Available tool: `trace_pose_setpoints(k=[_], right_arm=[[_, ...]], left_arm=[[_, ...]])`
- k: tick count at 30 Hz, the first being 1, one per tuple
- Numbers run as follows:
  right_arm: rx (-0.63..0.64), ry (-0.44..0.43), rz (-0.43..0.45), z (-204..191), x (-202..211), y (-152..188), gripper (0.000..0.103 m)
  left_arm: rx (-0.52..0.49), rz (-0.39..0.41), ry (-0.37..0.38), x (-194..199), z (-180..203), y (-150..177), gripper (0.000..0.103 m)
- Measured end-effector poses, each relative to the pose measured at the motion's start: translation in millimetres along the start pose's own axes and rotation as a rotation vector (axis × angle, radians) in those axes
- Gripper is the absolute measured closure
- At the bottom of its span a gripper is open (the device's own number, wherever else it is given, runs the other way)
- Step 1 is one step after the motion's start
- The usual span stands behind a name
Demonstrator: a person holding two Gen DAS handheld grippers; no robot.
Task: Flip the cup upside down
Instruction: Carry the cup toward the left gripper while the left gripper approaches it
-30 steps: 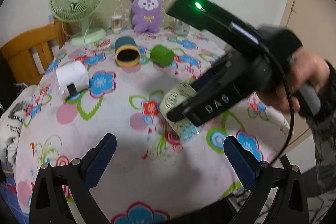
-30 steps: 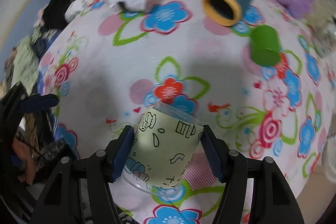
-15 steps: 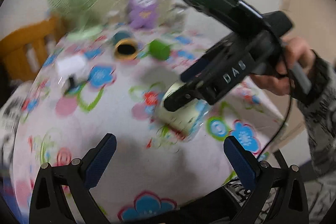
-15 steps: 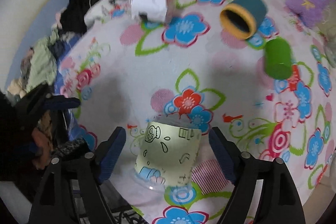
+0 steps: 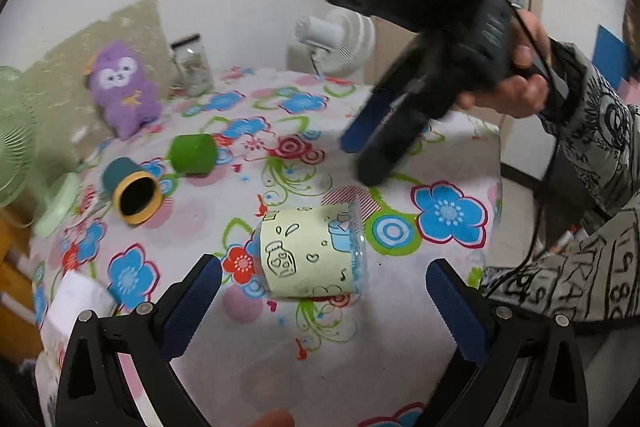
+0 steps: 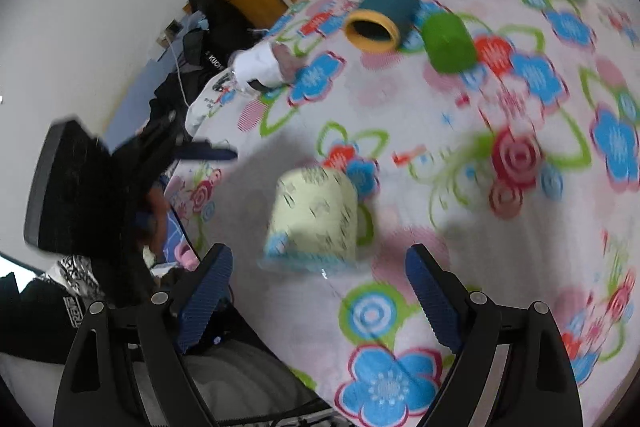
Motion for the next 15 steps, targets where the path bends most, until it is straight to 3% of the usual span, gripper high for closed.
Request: trace_pose_setpoints(k=[8, 11, 15], right_arm=[[-0.111, -0.094, 0.084, 31, 15, 39, 0.013], [-0.161, -0.096, 0.103, 42, 20, 57, 0.013], [-0.221, -0.095, 0.121, 54, 23, 79, 0.013]], left_arm=[[-0.100, -0.100, 0.050, -28, -13, -9, 0.000], [-0.197, -0.133, 0.075, -26, -12, -9, 0.000], [-0.354, -0.197, 0.054, -32, -17, -6, 0.000]])
Point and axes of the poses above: each gripper's, at about its wrist camera, not at the fingertips, and x roughly against the way its jaws point, z to its right, y to its underside, the point moved 5 cm from there along -x, roughly the way its jaws point, and after that the axes turned 12 degrees about -z, right-handed, at the moved point
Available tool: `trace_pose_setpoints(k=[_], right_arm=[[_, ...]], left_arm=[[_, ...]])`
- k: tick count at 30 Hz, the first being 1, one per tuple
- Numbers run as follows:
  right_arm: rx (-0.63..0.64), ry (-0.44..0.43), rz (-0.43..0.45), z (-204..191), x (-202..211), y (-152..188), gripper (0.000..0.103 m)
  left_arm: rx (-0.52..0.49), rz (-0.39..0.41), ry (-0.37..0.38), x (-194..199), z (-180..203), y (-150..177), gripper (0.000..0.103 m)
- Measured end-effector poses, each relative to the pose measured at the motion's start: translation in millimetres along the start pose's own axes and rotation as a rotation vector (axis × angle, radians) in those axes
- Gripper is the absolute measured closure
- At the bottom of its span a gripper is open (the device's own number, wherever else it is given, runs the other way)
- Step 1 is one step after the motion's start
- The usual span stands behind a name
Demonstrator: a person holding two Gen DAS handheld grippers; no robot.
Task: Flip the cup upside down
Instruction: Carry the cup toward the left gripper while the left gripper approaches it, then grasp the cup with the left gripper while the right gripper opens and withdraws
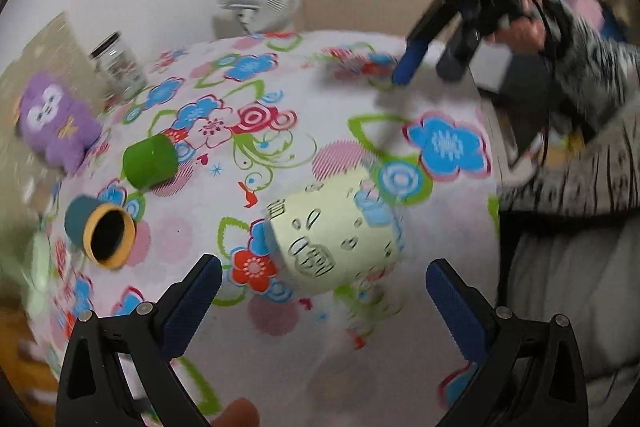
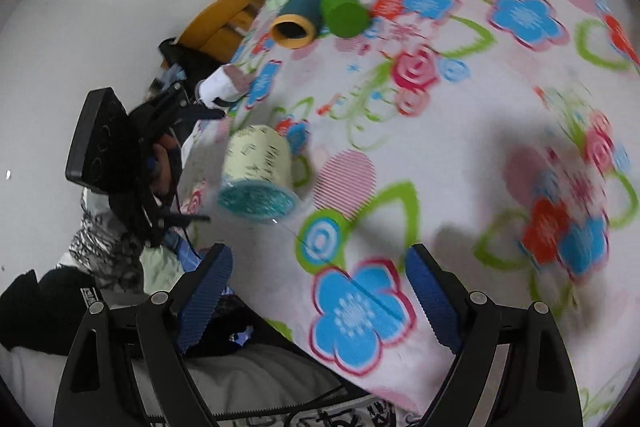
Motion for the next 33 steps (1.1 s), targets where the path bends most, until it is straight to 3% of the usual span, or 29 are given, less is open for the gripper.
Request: trace_pose_setpoints(k=[3, 7, 15, 22, 27, 33], right_arm=[[-0.046, -0.013, 0.016, 10, 1, 12, 0.013], [-0.098, -0.017, 0.022, 20, 0, 25, 0.013], [-0.141, -0.045, 0.045, 30, 9, 36, 0.013], [-0.119, -0.067, 0.031, 26, 6, 30, 0.013], [-0.103, -0.071, 0.020, 24, 3, 30, 0.013], [-0.082, -0.059, 0.005, 17, -6, 24, 0.013]], left_arm=[[-0.089, -0.027, -0.040, -6, -3, -6, 0.000], [-0.216, -0.047, -0.040, -14, -5, -15, 0.000], [-0.367, -0.136, -0.061, -37, -9, -25, 0.000], [-0.432, -0.154, -0.056, -46, 1, -44, 0.000], [-0.408, -0.181, -0.065, -63, -1, -50, 0.002], [-0.374, -0.217, -0.058, -69, -3, -50, 0.026]])
Point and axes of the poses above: each gripper's, at about its wrist camera, not at the fingertips, and x roughly against the way its jaws point, z to its right, y to its underside, the point moved 5 cm from there along -x, roughly the way its jaws point, and after that the axes turned 12 degrees about -z, right-handed, at the moved point
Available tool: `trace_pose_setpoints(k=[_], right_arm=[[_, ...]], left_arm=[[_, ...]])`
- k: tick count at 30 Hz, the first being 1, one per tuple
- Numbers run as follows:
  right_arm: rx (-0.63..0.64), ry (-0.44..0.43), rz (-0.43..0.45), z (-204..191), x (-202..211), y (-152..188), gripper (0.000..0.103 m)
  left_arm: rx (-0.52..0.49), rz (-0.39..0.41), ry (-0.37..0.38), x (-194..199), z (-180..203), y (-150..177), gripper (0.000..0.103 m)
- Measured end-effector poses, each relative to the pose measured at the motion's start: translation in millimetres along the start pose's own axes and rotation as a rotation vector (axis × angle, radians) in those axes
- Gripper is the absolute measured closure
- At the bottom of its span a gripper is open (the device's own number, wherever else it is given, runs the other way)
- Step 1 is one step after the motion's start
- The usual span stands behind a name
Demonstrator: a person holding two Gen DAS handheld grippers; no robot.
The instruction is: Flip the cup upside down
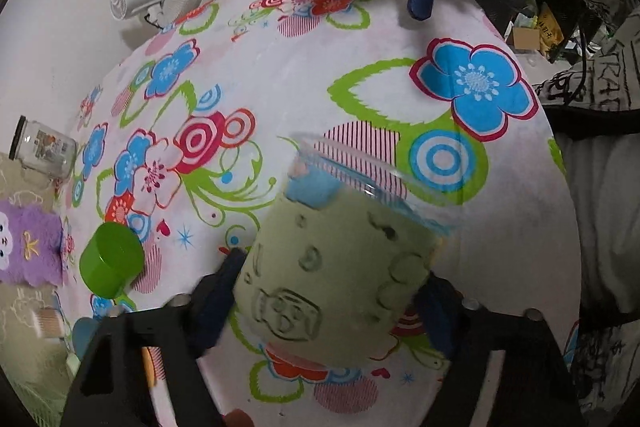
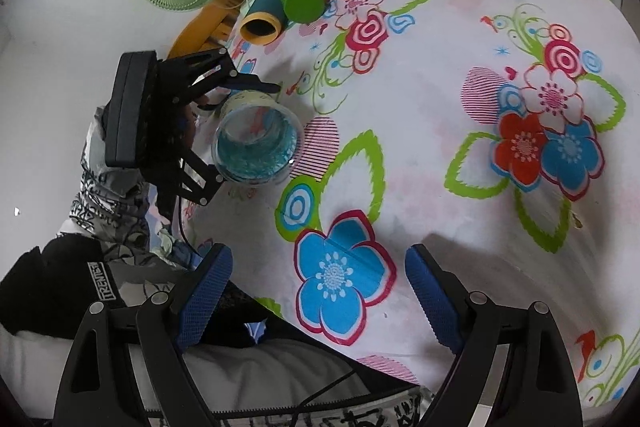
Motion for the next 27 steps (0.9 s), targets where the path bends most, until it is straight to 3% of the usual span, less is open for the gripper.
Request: trace_pose_setpoints(k=[5, 9, 13, 23, 26, 27], right_arm=[[0.021, 0.012, -0.014, -8, -9, -5, 0.013], [0.034, 0.073, -0.007, -14, -12, -11, 0.013], [0.058, 0.115, 0.037, -22, -11, -18, 0.013], [0.177, 0.217, 0.084, -52, -15, -33, 0.013], [0.224, 0.218, 0.063, -62, -23, -37, 0.013], [0.238, 0.226, 0.058, -65, -27, -39, 0.013]], left_arm=[[0.044, 0.011, -0.004, 5, 1, -1, 0.029], [0.120, 0.036, -0.028, 15, 1, -2, 0.030], [0.265, 0.077, -0.044, 30, -3, 0, 0.030], [0.693, 0.160, 0.026, 63, -6, 35, 0.030], [0.829, 0.153, 0.053, 72, -1, 51, 0.030], [0.861, 0.114, 0.044, 72, -2, 58, 0.030]])
Point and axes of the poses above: each gripper's, at about its wrist camera, not at the fingertips, and x roughly against the way its jaws point, z to its right, y to its underside, the point moved 5 cm from there along -x, roughly the way its jaws point, and after that the axes turned 12 degrees about -z, right-handed, at the moved point
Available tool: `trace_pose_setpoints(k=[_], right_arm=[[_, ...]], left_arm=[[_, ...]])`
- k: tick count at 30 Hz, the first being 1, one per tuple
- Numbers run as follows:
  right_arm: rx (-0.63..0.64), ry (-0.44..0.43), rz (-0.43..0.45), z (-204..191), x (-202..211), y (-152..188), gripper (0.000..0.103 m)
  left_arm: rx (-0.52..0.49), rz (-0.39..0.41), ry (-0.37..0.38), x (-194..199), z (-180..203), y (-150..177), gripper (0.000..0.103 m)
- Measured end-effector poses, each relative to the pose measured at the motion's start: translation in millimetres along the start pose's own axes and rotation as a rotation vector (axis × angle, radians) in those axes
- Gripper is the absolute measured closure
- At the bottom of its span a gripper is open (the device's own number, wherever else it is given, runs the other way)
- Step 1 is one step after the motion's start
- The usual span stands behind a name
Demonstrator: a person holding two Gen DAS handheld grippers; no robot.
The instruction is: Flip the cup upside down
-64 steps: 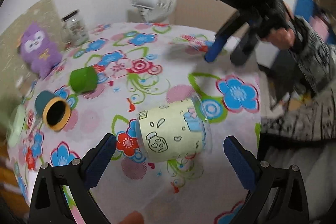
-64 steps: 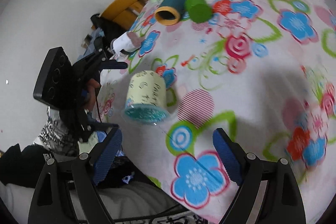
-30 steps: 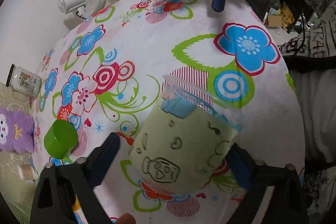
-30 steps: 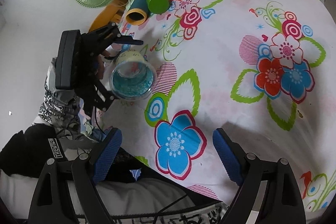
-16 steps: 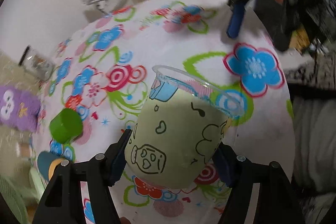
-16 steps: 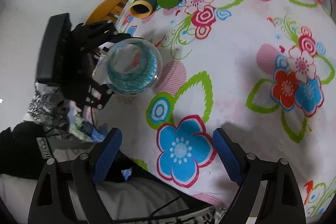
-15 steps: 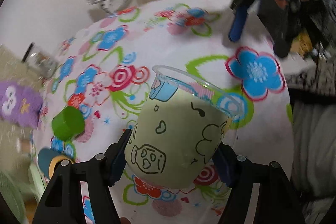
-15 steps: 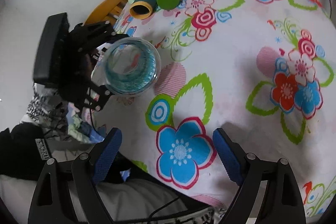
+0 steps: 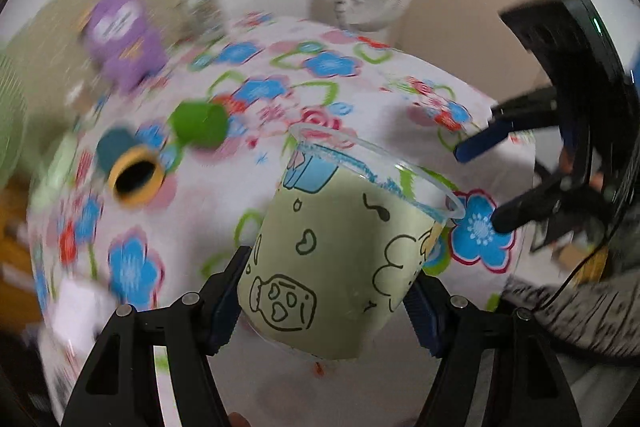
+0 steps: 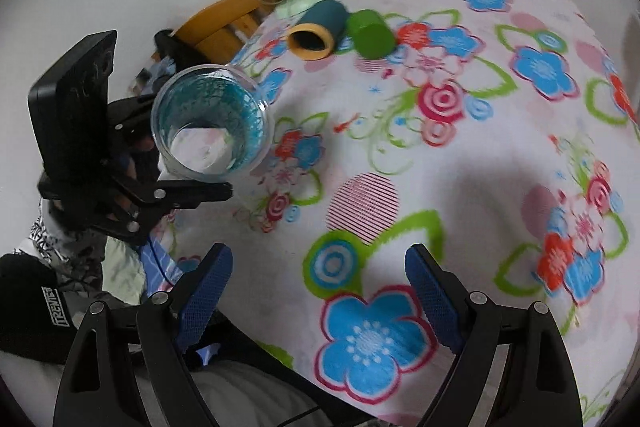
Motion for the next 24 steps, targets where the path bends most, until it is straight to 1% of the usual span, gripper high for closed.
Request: trace_pose_setpoints(k=[2, 4, 7, 10, 12, 16, 19, 22, 24], right_arm=[[0.039, 0.025, -0.016, -7, -9, -5, 0.013], [0.065, 0.030, -0.028, -12, -14, -6, 0.013], [0.103, 0.050, -0.038, -21, -24, -9, 0.013], [0.132, 0.081, -0.040, -29, -33, -11, 0.013], [0.146, 0.091, -0.039, -33, -37, -11, 0.013], [0.188, 0.138, -0.038, -43, -45, -9, 0.013], [0.203, 0.141, -0.041, -47, -47, -8, 0.013], [0.215, 0.136, -0.036, -49, -47, -9, 0.013], [0.217, 0.135, -0.035, -50, -47, -9, 0.013]], left_arm=[[0.108, -0.033, 0.012, 4, -10, 13, 0.030], [0.193, -0.057, -0.003, 6, -18, 25, 0.030], [0.276, -0.080, -0.022, 7, -22, 44, 0.030], [0.307, -0.092, -0.045, 3, -22, 56, 0.030], [0.324, -0.097, -0.039, 1, -21, 60, 0.030], [0.344, -0.100, -0.032, -3, -17, 65, 0.030], [0.352, -0.114, -0.031, -4, -14, 69, 0.030], [0.347, -0.150, -0.050, -4, -12, 72, 0.030], [0.351, -0.184, -0.047, -4, -12, 75, 0.030]])
Point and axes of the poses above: each gripper's, at about its wrist camera, not at the fingertips, and x roughly against the way its jaws point, z to its right, y to its underside, the point moved 5 cm from there along -x, roughly the way its jaws point, and after that the axes turned 12 degrees about -z, right-handed, at the moved point
